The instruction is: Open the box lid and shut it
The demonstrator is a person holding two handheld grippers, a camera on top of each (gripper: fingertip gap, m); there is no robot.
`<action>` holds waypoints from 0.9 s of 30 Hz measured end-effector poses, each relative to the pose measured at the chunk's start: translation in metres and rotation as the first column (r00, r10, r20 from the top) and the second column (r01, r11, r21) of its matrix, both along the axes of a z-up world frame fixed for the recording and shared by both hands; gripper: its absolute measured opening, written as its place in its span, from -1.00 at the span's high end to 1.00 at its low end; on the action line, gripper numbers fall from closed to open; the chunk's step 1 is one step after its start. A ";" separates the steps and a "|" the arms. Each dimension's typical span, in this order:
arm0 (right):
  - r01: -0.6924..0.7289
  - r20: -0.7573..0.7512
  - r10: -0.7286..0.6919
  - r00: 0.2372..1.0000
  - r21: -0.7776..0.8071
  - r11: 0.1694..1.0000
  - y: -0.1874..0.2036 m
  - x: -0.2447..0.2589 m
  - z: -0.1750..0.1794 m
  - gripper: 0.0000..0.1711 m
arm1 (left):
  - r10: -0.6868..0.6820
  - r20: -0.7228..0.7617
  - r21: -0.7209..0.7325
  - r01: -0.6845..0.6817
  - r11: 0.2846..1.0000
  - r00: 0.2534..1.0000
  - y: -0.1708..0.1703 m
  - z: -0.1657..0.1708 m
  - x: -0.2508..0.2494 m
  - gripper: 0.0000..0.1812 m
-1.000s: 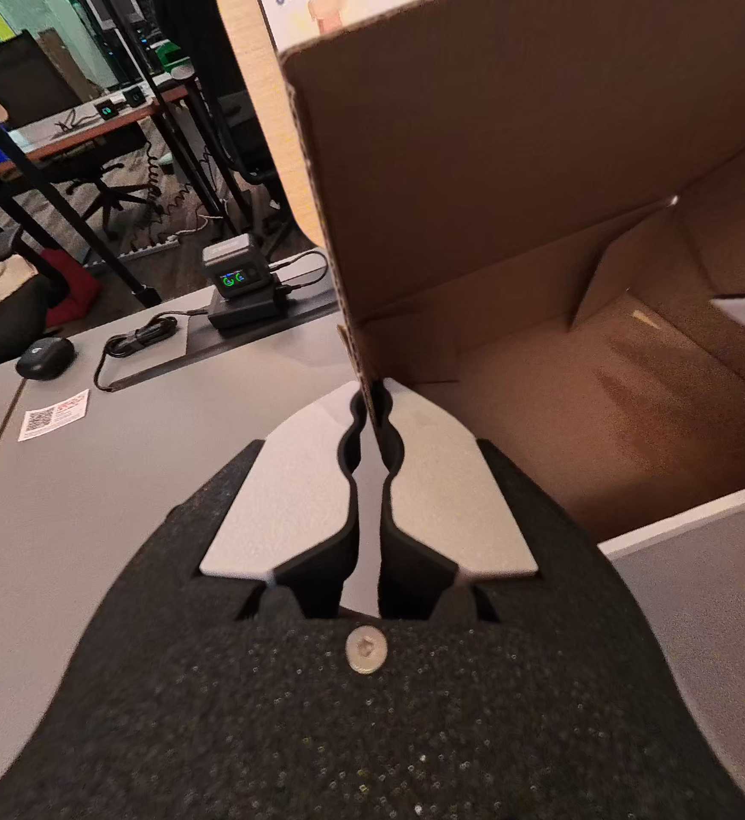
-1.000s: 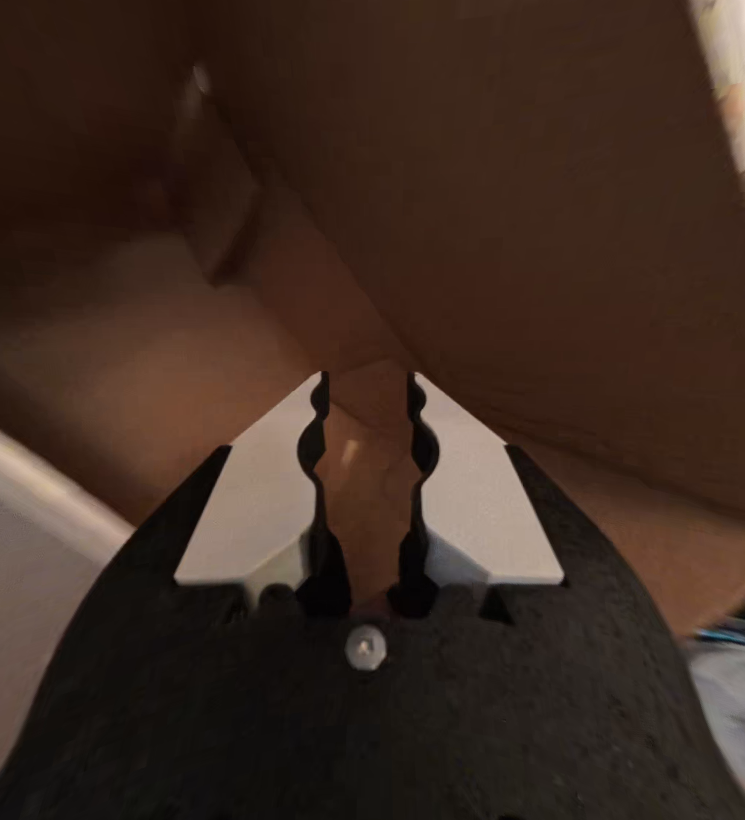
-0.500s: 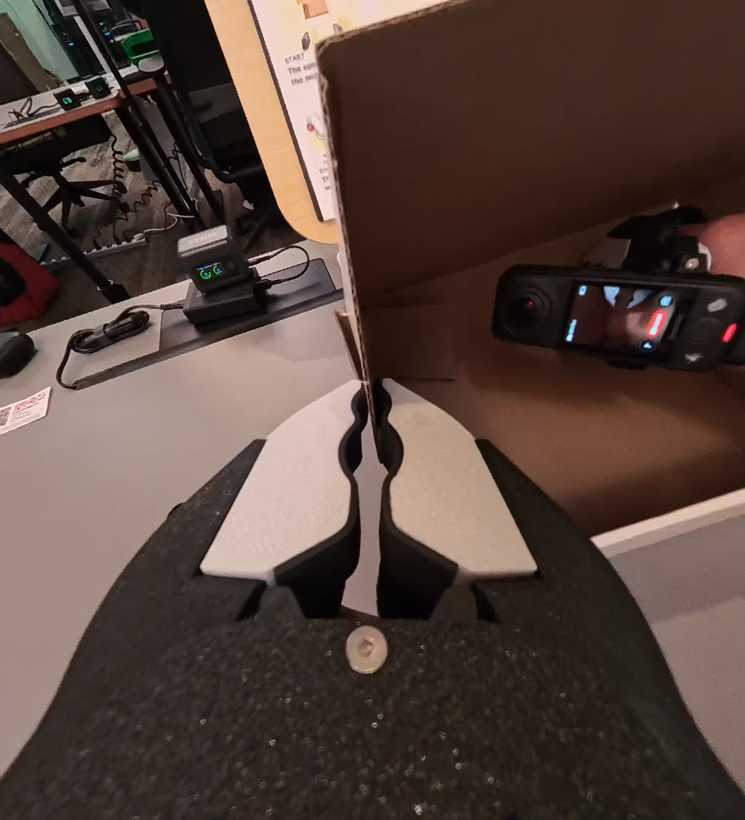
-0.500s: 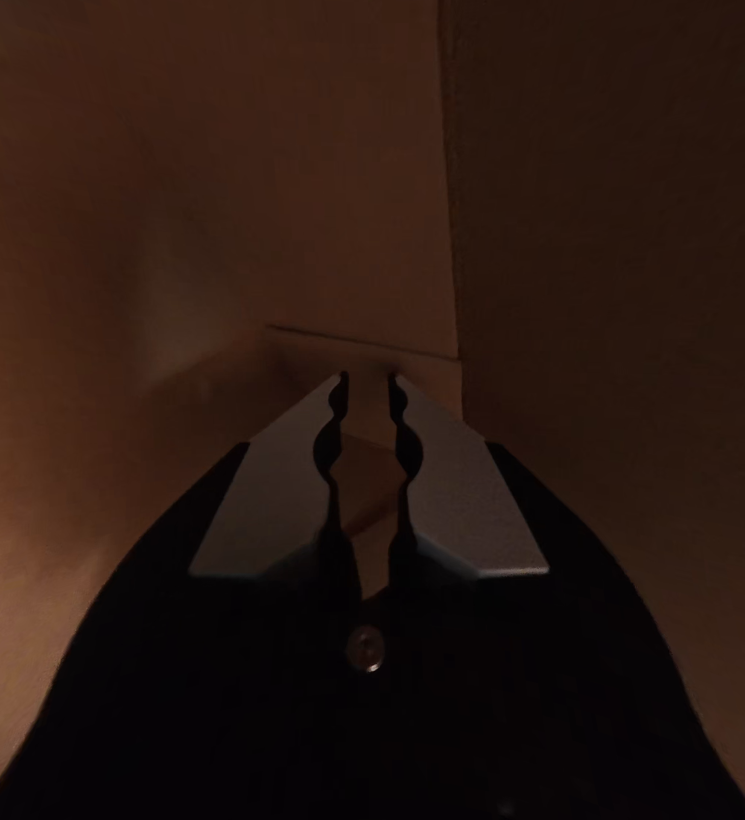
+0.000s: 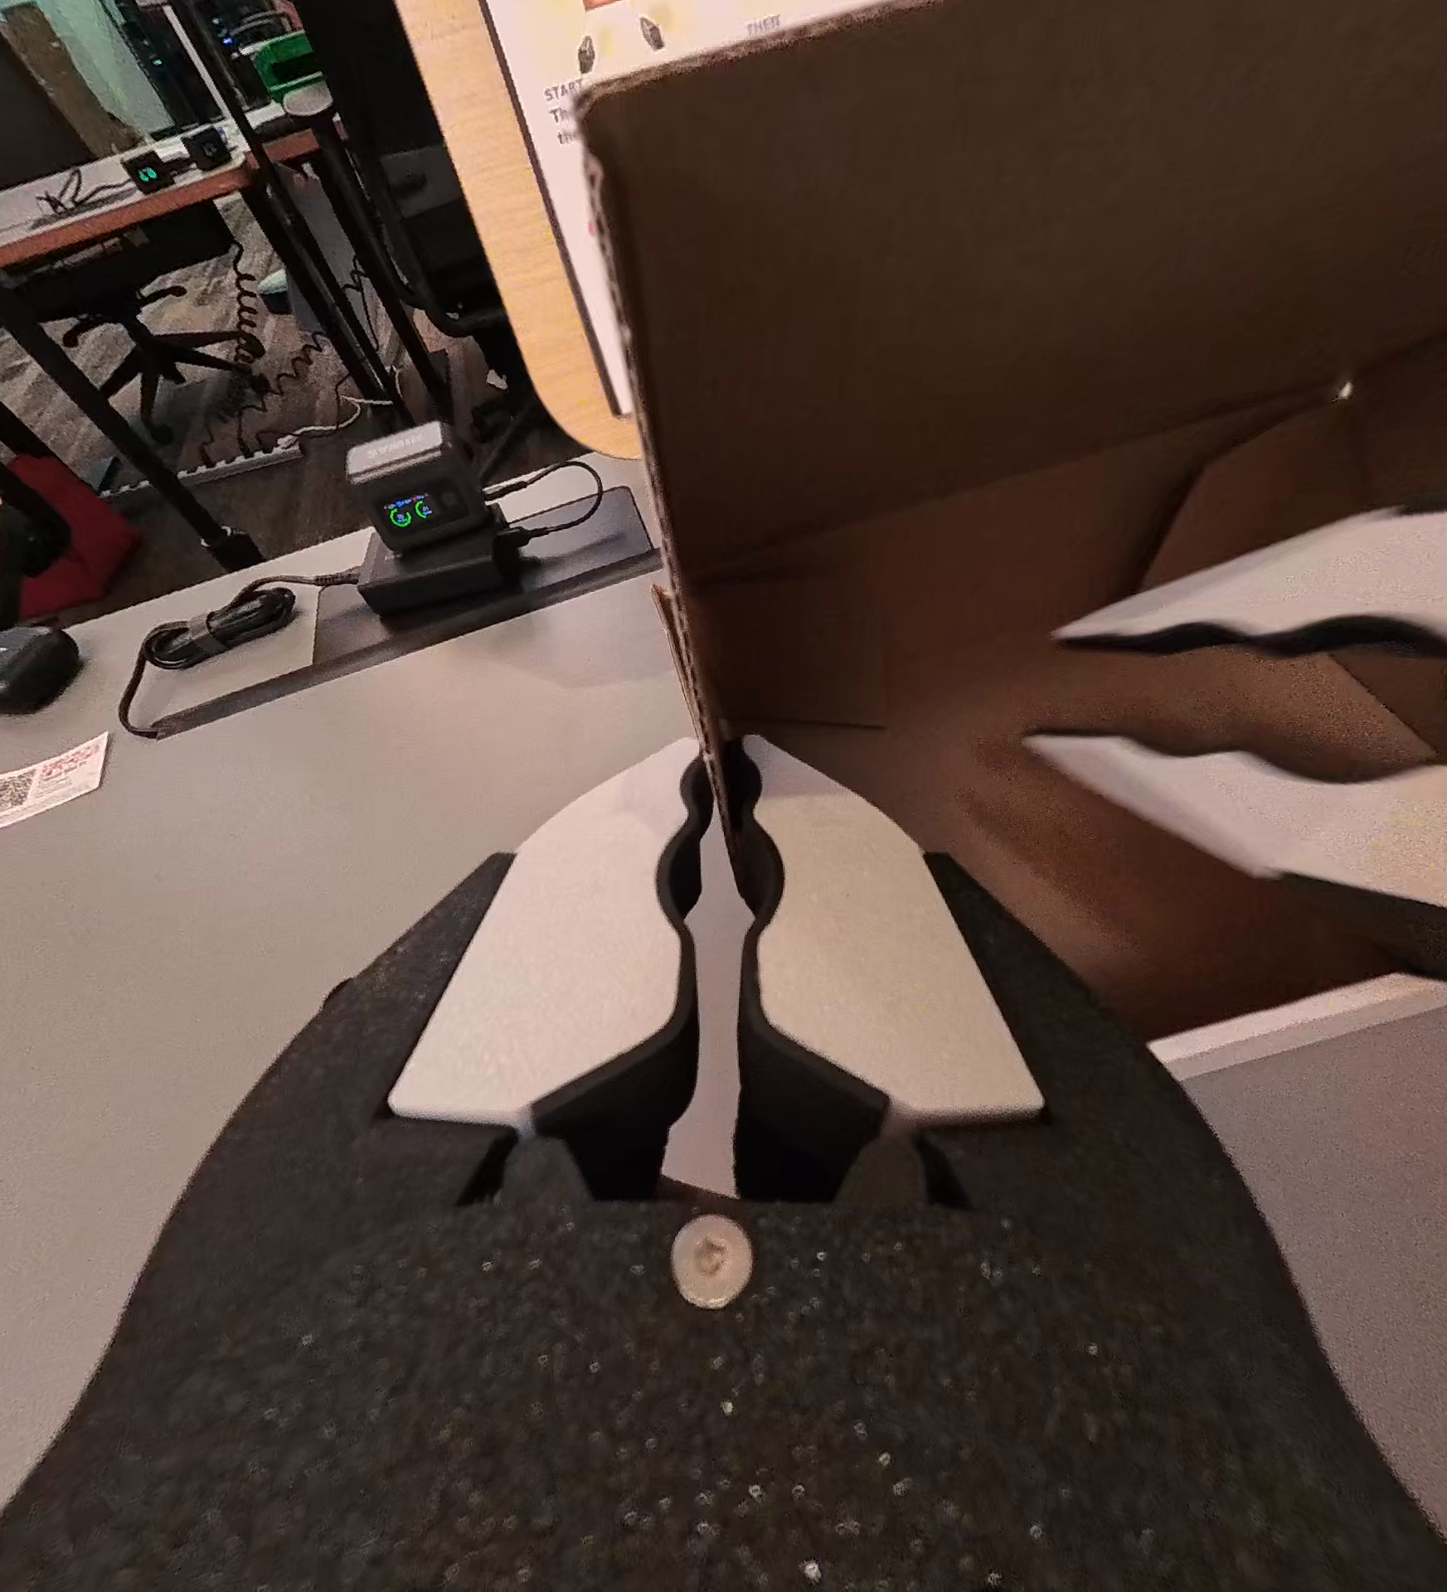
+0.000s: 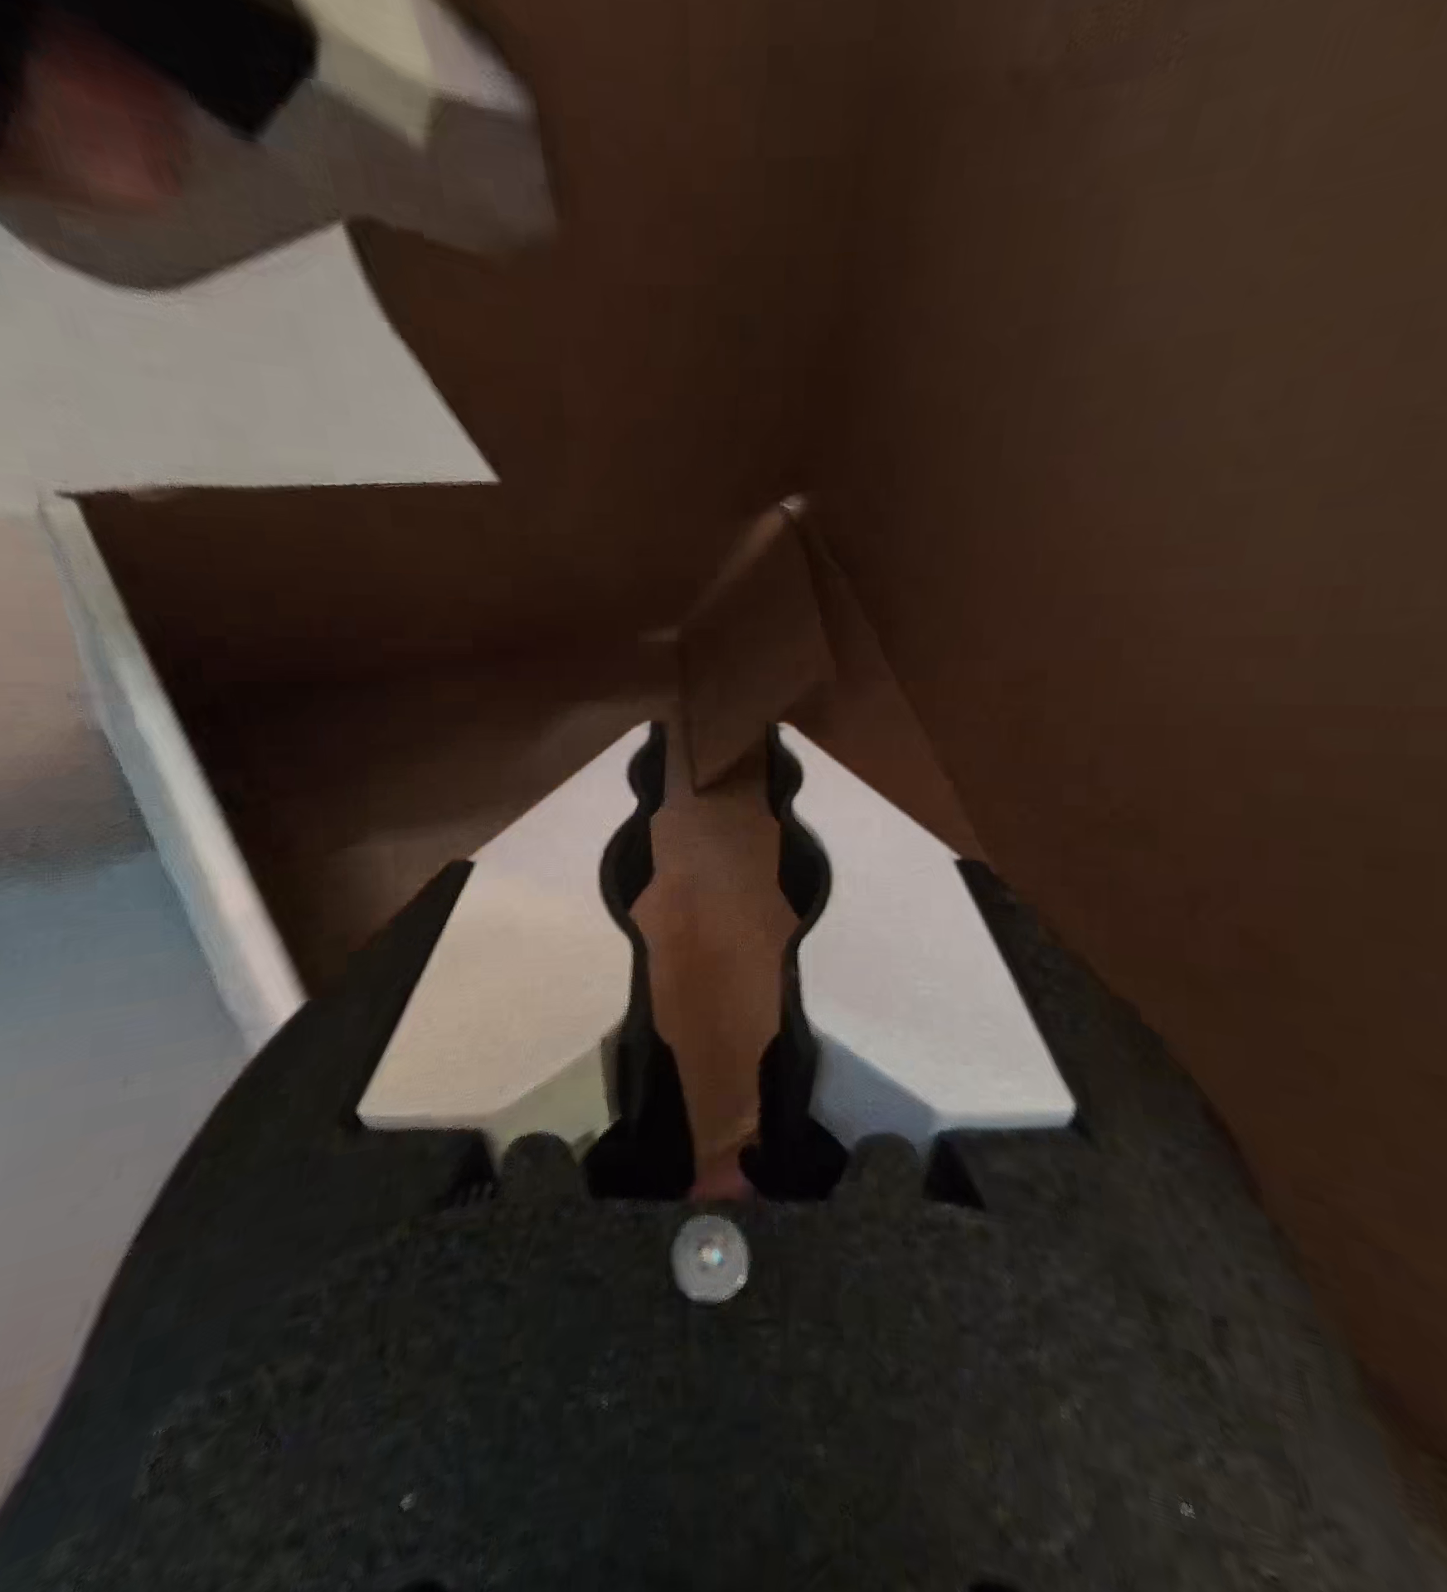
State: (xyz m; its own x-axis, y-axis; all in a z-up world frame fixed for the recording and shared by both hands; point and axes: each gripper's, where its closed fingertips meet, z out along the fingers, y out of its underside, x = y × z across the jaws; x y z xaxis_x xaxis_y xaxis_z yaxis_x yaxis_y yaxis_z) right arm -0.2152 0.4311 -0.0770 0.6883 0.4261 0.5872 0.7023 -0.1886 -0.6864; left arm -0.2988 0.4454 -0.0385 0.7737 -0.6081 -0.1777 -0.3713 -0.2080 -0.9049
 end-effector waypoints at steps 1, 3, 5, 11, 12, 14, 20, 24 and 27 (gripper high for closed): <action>-0.055 0.030 0.056 0.998 -0.032 0.998 0.013 -0.007 -0.013 0.74 | -0.004 -0.008 0.004 0.004 1.000 1.000 -0.001 0.001 0.000 0.98; -0.093 0.135 0.105 0.985 -0.089 0.992 0.039 -0.006 -0.036 0.73 | -0.009 -0.018 0.006 0.009 1.000 1.000 -0.004 0.003 0.000 0.98; -0.119 0.206 0.135 0.969 -0.089 0.989 0.059 -0.006 -0.048 0.73 | -0.011 -0.007 -0.004 0.011 1.000 1.000 -0.005 0.003 0.001 0.98; -0.014 0.462 -0.022 0.887 0.074 0.997 0.111 0.031 -0.057 0.83 | -0.013 0.018 -0.029 0.013 0.999 1.000 -0.006 0.001 -0.002 0.98; 0.017 0.475 -0.061 0.878 0.096 0.995 0.116 0.039 -0.056 0.88 | -0.011 0.016 -0.028 0.012 1.000 1.000 -0.007 0.000 -0.003 0.98; -0.002 0.457 -0.050 0.888 0.113 0.994 0.119 0.039 -0.054 0.99 | -0.011 0.011 -0.032 0.011 0.999 1.000 -0.009 -0.002 -0.004 0.98; -0.062 0.480 -0.003 0.877 0.119 0.991 0.109 0.026 -0.057 0.86 | 0.008 0.012 -0.035 -0.008 0.999 1.000 -0.007 -0.005 -0.005 0.98; -0.003 0.339 -0.007 0.941 0.029 1.000 0.085 0.035 -0.065 0.66 | 0.014 0.014 -0.043 -0.013 0.999 1.000 -0.003 -0.004 -0.006 0.98; 0.055 0.252 -0.054 0.966 0.006 0.998 0.075 0.051 -0.063 0.60 | 0.011 0.014 -0.044 -0.011 0.999 1.000 -0.002 -0.004 -0.005 0.98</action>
State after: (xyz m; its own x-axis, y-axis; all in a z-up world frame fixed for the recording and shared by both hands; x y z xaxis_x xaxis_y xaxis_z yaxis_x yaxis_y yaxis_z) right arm -0.1640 0.5056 -0.1397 0.5405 0.3928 0.7440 0.8411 -0.2321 -0.4885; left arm -0.3039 0.4438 -0.0426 0.7827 -0.6066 -0.1395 -0.3555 -0.2518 -0.9001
